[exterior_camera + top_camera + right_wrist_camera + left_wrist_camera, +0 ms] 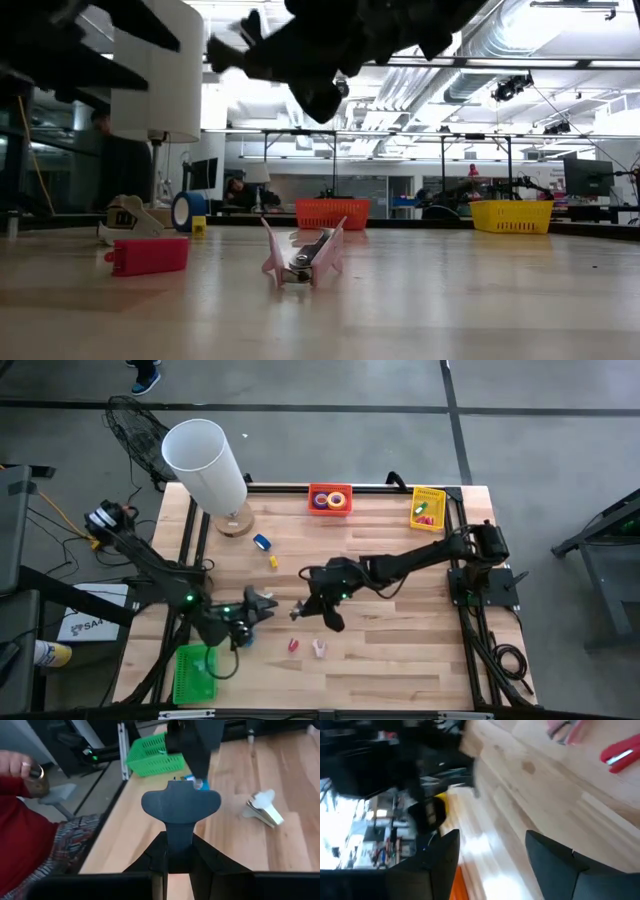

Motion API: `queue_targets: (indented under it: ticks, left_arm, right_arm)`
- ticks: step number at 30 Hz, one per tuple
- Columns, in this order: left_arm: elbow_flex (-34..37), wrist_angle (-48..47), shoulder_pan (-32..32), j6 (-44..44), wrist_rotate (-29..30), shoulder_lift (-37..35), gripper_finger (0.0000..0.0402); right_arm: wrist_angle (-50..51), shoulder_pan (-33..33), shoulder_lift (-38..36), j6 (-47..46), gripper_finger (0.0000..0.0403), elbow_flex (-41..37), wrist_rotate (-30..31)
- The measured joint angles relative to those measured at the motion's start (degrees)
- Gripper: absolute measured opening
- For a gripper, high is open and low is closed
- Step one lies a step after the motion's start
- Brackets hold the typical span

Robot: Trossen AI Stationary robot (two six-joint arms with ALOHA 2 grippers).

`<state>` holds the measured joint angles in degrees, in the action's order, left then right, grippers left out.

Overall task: Pick and place Stapler, Stapler remover, tape
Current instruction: Put the dark gray staple remover into the green bin

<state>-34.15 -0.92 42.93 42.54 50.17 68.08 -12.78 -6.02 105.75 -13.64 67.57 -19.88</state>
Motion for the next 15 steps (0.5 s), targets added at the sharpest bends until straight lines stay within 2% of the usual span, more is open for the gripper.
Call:
queue_targets:
  ticks: [6, 15]
  left_arm:
    - [0.0, 10.6, -2.8, 7.3, -3.2, 4.2, 0.0223]
    - [0.0, 15.1, -2.8, 10.3, -3.4, 4.6, 0.0223]
  right_arm:
    - [-0.7, -0.8, 0.0, -0.5, 0.0036, 0.0, 1.6]
    - [-0.6, -1.0, 0.9, -0.6, 0.0036, 0.1, 5.3]
